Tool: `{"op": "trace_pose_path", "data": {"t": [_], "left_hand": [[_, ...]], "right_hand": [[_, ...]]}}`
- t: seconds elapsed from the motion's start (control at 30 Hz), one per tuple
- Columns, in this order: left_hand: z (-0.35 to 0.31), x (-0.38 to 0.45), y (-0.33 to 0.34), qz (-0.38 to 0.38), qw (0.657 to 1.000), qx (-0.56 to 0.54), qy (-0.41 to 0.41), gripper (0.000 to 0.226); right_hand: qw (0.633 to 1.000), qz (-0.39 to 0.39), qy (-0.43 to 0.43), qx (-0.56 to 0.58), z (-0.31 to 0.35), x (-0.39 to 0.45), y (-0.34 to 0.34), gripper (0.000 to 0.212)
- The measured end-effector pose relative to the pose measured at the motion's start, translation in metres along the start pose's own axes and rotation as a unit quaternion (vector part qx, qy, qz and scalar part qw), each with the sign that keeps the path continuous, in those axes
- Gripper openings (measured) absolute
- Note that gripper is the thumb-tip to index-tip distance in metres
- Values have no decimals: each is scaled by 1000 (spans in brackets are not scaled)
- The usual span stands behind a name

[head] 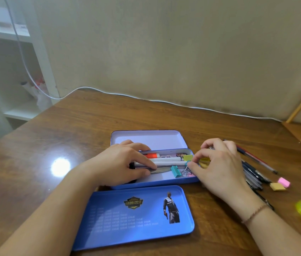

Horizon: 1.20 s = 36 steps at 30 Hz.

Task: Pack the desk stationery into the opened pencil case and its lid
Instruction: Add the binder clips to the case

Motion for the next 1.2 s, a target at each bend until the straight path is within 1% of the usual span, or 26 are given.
{"op": "trace_pose_path", "data": {"t": [0.17,0.3,0.5,0.7,0.77,0.83,0.87,0.97,1.07,1.13,1.2], "left_hand": [[1,0,1,-3,1000,4,3,22],[0,0,1,-3,1000,-1,8,25],[1,1,2,11,1000,24,5,32],[0,1,2,8,1000,24,1,32],[0,1,2,7,1000,24,2,31],[1,1,1,5,1000,22,3,31],[1,1,1,3,1000,20,4,31],[1,1,1,2,1000,17,1,31],[2,1,2,2,1000,16,2,31],[2,1,2,2,1000,17,3,31],[1,1,2,5,1000,21,3,31]], "right_hand": [[1000,-11,-19,1,5,0,-3,13],[999,2,-33,32,5,0,2,15],[999,10,-44,26,4,1,3,8],[997,14,-60,43,6,0,3,10],[996,27,-72,47,9,-2,2,3],[995,47,-75,45,9,-3,4,3],[995,57,-70,49,8,-3,5,4],[992,83,-53,73,6,-1,8,19],[992,84,-60,73,8,0,9,28],[992,74,-76,68,11,-2,8,21],[992,69,-83,59,13,-4,7,6]]}}
Point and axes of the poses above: each hand's wrist, its own x-axis towards the middle knuckle, its own y-axis out of the palm, z = x × y, the point moved 7 cm from there along x, towards the middle knuckle, and after that the axes turned 8 degrees about -x, right-handed, at the moved point
